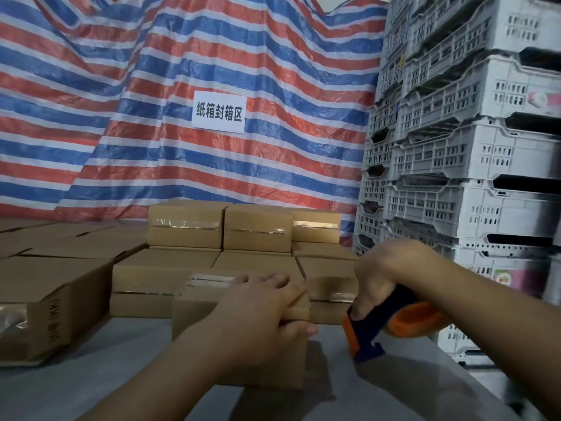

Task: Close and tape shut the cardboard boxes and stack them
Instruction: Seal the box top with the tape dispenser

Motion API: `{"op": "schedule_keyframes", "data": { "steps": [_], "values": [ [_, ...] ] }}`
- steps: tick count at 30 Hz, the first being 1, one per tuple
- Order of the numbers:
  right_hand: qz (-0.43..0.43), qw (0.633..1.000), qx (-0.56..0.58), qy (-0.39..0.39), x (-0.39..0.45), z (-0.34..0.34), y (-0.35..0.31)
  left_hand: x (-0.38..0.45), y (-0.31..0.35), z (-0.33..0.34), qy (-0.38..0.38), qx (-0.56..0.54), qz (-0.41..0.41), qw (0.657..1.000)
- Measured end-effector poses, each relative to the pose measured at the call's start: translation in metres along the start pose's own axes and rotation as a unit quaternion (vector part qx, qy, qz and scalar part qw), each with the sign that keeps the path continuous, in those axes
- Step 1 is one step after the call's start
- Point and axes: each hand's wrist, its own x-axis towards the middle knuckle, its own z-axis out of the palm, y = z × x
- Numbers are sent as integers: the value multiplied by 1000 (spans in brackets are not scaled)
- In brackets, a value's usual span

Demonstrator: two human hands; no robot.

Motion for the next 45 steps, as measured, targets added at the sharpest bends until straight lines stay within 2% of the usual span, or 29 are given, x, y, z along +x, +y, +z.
{"op": "schedule_keyframes", "data": {
  "steps": [2, 6, 8, 14, 18, 20, 22, 23, 25, 28, 29, 31, 34, 38, 40, 43, 45],
  "values": [
    [6, 997, 40, 58, 1, 21, 3, -1, 0, 0, 2, 1, -2, 1000],
    [10, 964, 97, 247, 0, 72, 7, 0, 1, 3, 7, 0, -4, 1000],
    [31, 948, 117, 294, 5, 100, 0, 1, -1, 5, 9, -1, -2, 1000],
    [54, 937, 181, 295, 7, 142, -26, 0, 0, 4, 15, 3, 0, 1000],
    [99, 949, 160, 254, -2, 127, -31, -1, 1, 0, 2, 0, -1, 1000],
    [114, 932, 177, 294, -7, 108, -31, 0, 2, 0, -3, 5, -3, 1000],
    [57, 876, 303, 371, -10, 88, -30, 0, 3, -1, -10, 10, -6, 1000],
    [3, 828, 403, 390, -12, 76, -32, 1, 4, 0, -11, 12, -7, 1000],
    [-91, 730, 577, 354, -12, 53, -41, 1, 4, 1, -6, 8, -13, 1000],
    [-136, 612, 727, 279, -2, 22, -61, 1, 4, 2, 6, 1, -24, 1000],
    [-144, 583, 755, 264, 0, 15, -68, 1, 4, 3, 7, 1, -26, 1000],
    [-149, 555, 786, 229, 5, 12, -82, 1, 5, 3, 12, -2, -29, 1000],
    [-140, 536, 814, 176, 12, 26, -104, 1, 4, 5, 25, -22, -24, 999],
    [-140, 481, 846, 182, 19, 40, -114, -1, 4, 6, 34, -47, -25, 998],
    [-134, 471, 855, 173, 19, 46, -114, -4, 7, 5, 45, -70, -30, 996],
    [-106, 455, 877, 115, 15, 62, -118, -10, 9, -4, 89, -184, -32, 978],
    [-70, 451, 887, 65, 13, 74, -124, -16, 5, -14, 124, -297, -34, 946]
  ]
}}
